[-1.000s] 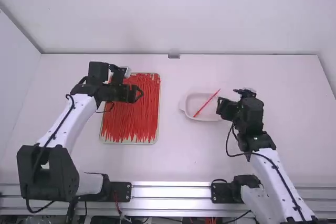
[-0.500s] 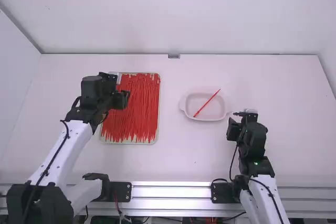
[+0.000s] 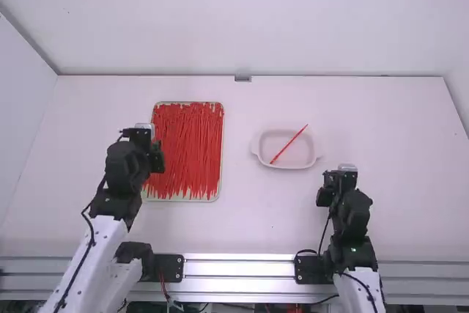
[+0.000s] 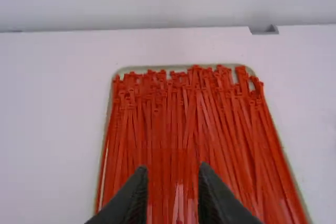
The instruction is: Fasten the cable tie
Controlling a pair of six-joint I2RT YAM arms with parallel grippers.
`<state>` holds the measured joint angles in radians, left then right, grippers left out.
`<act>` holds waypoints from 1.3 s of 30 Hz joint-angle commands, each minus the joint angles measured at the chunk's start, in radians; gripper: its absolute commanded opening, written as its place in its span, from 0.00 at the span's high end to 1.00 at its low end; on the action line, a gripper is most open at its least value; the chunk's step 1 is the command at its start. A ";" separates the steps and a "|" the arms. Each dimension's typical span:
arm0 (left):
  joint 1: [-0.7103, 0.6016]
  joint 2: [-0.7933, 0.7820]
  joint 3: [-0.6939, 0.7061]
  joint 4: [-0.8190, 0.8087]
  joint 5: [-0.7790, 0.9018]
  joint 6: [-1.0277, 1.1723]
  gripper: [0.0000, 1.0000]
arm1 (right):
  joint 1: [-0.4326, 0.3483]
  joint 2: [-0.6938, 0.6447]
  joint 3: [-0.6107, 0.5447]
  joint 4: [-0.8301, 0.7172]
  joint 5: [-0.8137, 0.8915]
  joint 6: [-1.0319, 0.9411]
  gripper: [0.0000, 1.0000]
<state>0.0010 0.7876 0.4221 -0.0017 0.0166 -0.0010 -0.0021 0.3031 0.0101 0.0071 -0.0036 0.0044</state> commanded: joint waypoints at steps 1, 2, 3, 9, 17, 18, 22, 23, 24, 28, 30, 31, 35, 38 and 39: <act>-0.001 -0.060 -0.054 0.002 -0.017 0.001 0.83 | 0.002 -0.044 -0.010 -0.007 0.004 -0.004 0.85; -0.001 -0.072 -0.066 0.002 -0.017 0.001 0.85 | 0.002 -0.053 -0.010 -0.007 0.004 -0.004 0.86; -0.001 -0.090 -0.084 0.002 -0.017 0.001 0.86 | 0.002 -0.067 -0.010 -0.007 0.004 -0.004 0.87; -0.001 -0.219 -0.214 0.002 -0.017 0.001 0.99 | 0.002 -0.158 -0.010 -0.007 0.004 -0.004 0.96; -0.001 -0.359 -0.354 0.002 -0.017 0.001 1.00 | 0.002 -0.248 -0.010 -0.007 0.004 -0.004 1.00; -0.001 -0.382 -0.376 0.002 -0.017 0.001 1.00 | 0.002 -0.262 -0.010 -0.007 0.004 -0.004 1.00; -0.001 -0.443 -0.422 0.002 -0.017 0.001 1.00 | 0.002 -0.300 -0.010 -0.007 0.004 -0.004 1.00; -0.001 -0.464 -0.422 0.002 -0.017 0.001 1.00 | 0.002 -0.303 -0.010 -0.007 0.004 -0.004 1.00; -0.001 -0.472 -0.422 0.002 -0.017 0.001 1.00 | 0.002 -0.303 -0.010 -0.007 0.004 -0.004 1.00; -0.001 -0.532 -0.422 0.002 -0.017 0.001 1.00 | 0.002 -0.303 -0.010 -0.007 0.004 -0.004 1.00; -0.001 -0.565 -0.422 0.002 -0.017 0.001 1.00 | 0.002 -0.303 -0.010 -0.007 0.004 -0.004 1.00; -0.001 -0.576 -0.422 0.002 -0.017 0.001 1.00 | 0.002 -0.303 -0.010 -0.007 0.004 -0.004 1.00; -0.001 -0.628 -0.422 0.002 -0.017 0.001 1.00 | 0.002 -0.303 -0.010 -0.007 0.004 -0.004 1.00; -0.001 -0.661 -0.422 0.002 -0.017 0.001 1.00 | 0.002 -0.303 -0.010 -0.007 0.004 -0.004 1.00; -0.001 -0.676 -0.422 0.002 -0.017 0.001 1.00 | 0.002 -0.303 -0.010 -0.007 0.004 -0.004 1.00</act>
<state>0.0006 0.1406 0.0101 0.0048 0.0025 -0.0010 -0.0017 0.0090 0.0101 0.0074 -0.0013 -0.0006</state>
